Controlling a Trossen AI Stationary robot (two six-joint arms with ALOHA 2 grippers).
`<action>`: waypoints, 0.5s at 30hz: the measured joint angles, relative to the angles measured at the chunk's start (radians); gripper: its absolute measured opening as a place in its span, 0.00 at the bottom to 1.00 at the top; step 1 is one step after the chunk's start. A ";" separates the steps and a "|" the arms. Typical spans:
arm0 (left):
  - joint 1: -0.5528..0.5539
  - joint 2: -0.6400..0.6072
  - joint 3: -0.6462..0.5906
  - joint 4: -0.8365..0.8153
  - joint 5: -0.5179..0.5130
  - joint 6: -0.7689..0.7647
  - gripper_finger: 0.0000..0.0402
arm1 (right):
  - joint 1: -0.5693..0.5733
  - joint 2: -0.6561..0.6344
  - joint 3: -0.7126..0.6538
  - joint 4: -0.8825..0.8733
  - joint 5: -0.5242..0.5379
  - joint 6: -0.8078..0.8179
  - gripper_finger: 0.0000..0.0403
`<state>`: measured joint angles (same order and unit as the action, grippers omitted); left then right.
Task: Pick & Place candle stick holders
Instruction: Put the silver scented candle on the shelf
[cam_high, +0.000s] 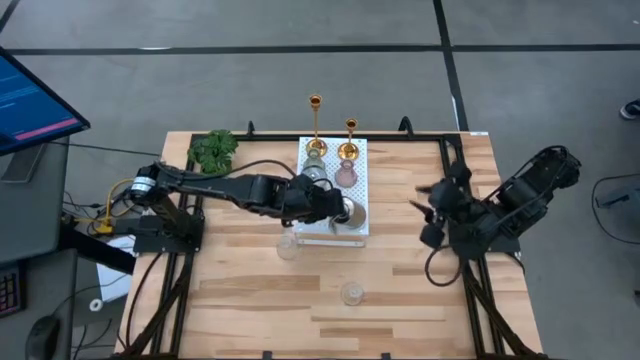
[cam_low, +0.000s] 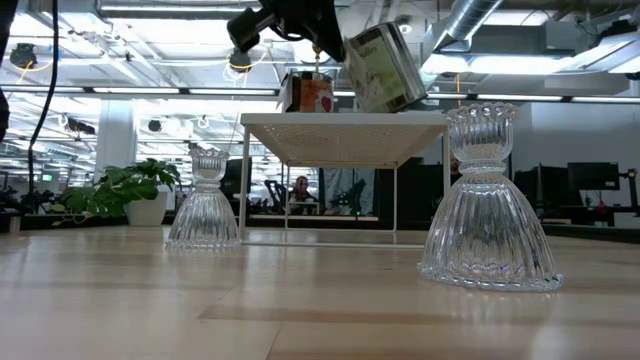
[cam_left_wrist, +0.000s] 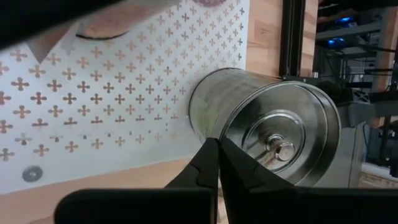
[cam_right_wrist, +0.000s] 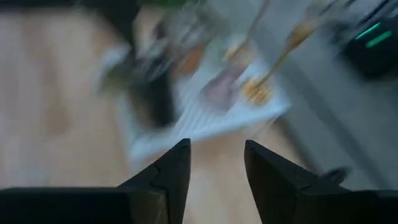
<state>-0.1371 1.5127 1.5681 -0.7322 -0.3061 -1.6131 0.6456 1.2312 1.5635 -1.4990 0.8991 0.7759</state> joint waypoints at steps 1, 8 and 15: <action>0.000 0.000 0.000 0.000 0.000 0.005 0.00 | -0.001 -0.004 -0.009 0.024 0.057 -0.023 0.36; -0.002 -0.011 0.000 0.004 -0.008 0.022 0.00 | -0.056 -0.158 -0.296 0.473 -0.066 -0.216 0.34; 0.000 -0.017 0.000 -0.001 -0.016 0.029 0.00 | -0.162 -0.240 -0.584 0.943 -0.238 -0.315 0.37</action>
<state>-0.1375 1.4960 1.5677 -0.7329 -0.3219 -1.5837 0.4832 0.9907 0.9800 -0.5558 0.6607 0.4612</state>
